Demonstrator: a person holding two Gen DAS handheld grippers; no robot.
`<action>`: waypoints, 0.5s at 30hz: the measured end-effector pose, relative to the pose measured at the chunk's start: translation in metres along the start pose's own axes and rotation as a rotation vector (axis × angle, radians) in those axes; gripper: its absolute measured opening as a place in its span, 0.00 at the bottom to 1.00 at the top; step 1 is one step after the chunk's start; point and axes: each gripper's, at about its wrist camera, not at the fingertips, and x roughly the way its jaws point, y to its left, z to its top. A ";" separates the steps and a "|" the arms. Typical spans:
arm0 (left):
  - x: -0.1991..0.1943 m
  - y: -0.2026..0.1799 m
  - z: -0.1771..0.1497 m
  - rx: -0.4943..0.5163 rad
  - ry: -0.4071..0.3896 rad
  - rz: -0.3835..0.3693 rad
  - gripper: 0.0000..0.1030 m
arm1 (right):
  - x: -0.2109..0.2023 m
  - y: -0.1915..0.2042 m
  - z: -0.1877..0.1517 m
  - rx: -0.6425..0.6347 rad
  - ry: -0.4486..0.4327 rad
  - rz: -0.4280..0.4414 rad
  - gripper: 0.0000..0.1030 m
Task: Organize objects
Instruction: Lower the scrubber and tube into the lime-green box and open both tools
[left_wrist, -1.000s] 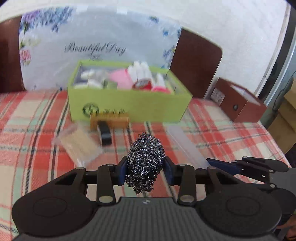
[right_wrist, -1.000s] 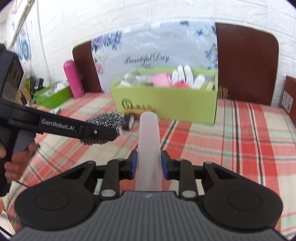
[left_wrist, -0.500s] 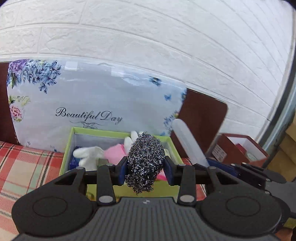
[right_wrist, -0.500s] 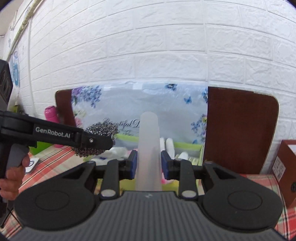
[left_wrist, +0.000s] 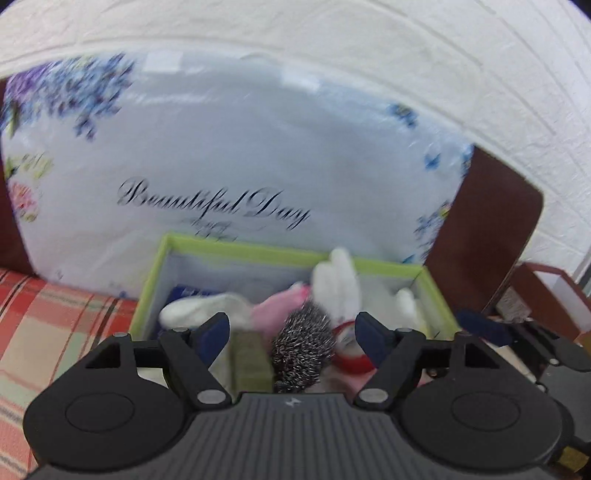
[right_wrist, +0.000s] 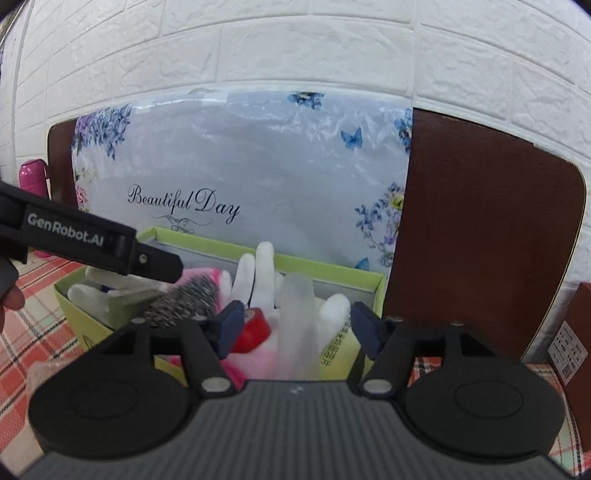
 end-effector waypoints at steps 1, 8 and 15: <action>-0.001 0.004 -0.005 -0.011 0.008 0.004 0.76 | -0.002 0.001 -0.005 0.003 -0.005 -0.009 0.82; -0.031 0.005 -0.017 0.002 -0.012 0.076 0.78 | -0.026 0.006 -0.010 0.029 -0.055 -0.032 1.00; -0.068 -0.004 -0.032 0.003 0.011 0.122 0.78 | -0.070 0.013 -0.003 0.054 -0.088 -0.009 1.00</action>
